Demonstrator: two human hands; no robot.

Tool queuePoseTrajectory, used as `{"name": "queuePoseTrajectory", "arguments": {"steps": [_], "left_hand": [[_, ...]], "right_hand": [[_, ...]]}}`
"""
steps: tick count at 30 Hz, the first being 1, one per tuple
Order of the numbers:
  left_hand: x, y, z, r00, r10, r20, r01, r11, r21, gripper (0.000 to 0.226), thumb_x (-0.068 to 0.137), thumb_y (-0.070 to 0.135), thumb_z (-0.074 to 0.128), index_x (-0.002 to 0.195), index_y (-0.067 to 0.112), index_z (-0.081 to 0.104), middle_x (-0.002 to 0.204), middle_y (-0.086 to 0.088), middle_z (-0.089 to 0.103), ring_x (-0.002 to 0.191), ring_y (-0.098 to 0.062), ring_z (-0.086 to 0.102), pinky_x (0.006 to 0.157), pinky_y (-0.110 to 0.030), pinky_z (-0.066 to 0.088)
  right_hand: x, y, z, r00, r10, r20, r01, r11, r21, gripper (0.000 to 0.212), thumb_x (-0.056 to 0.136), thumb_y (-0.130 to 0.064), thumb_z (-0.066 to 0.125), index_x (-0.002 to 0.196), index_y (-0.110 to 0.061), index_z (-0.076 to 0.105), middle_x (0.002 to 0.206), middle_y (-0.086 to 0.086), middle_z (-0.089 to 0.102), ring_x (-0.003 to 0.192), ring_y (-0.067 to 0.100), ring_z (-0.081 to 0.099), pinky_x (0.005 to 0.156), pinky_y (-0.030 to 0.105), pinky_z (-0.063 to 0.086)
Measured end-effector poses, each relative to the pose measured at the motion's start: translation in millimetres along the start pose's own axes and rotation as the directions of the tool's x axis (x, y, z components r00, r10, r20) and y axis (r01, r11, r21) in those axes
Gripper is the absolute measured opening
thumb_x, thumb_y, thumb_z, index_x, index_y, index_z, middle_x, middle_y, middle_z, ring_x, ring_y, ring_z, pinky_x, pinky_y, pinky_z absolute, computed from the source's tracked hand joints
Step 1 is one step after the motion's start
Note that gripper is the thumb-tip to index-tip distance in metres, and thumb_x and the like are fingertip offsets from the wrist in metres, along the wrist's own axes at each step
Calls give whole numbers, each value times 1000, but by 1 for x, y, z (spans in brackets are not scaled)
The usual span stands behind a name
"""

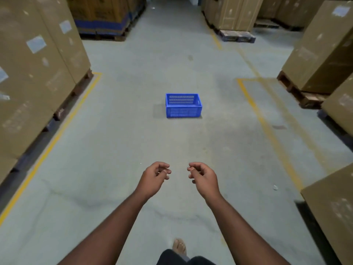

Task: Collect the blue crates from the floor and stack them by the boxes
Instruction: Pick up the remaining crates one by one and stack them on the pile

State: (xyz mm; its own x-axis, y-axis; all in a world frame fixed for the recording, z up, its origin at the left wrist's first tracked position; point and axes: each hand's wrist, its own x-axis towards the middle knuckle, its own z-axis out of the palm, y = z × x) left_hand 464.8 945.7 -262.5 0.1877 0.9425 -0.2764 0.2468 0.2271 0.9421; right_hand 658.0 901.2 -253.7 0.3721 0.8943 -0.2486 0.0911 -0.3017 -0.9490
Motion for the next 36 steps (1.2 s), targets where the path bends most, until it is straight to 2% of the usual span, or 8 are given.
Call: {"name": "queuePoseTrajectory", "arguments": {"steps": [7,14,19,24,31,36], "left_hand": [[154,55,-38,997,-12,-79,6,998,-65,19,98,9,55,107,21,67,100,-2,77,89,-24,74,81,-35,55],[332,66,-99,992,-12,-126,-4,993,-122,19,99,4,55,108,16,67,101,-6,77,85,-21,72,82,-36,54],[470,90,-152,995,-48,-93,36,990,-134,21,98,4,54,109,16,67,101,-5,77,88,-24,73,83,-35,55],[593,136,-191,998,-70,-5,69,994,-79,25,96,2,50,110,16,66,101,-3,77,85,-20,72,80,-33,54],[774,167,-196,994,-99,51,102,992,-69,25,96,1,49,108,16,65,102,-5,77,83,-20,71,79,-34,52],[901,182,-188,991,-128,34,131,989,-74,25,96,1,49,109,14,65,100,-5,77,81,-19,71,78,-33,53]], "right_hand": [[171,-79,48,997,-45,64,47,998,-36,14,92,-17,65,100,-24,74,93,-3,77,74,10,69,78,37,58],[336,-114,116,997,-24,72,29,997,-73,16,93,-13,64,100,-23,74,94,-2,77,75,14,70,72,32,55],[462,-157,171,1000,21,0,-21,998,-61,14,92,-14,68,101,-23,74,94,1,76,76,16,71,73,35,56],[564,-205,219,997,62,-46,-62,998,6,14,92,-15,67,101,-23,74,95,0,76,74,13,71,71,32,56],[727,-228,255,988,112,-102,-111,994,23,12,92,-16,67,98,-24,74,94,0,76,75,15,72,77,40,59],[860,-244,268,978,158,-139,-139,981,137,12,95,-18,65,106,-19,71,97,3,76,73,16,71,72,34,57]]}}
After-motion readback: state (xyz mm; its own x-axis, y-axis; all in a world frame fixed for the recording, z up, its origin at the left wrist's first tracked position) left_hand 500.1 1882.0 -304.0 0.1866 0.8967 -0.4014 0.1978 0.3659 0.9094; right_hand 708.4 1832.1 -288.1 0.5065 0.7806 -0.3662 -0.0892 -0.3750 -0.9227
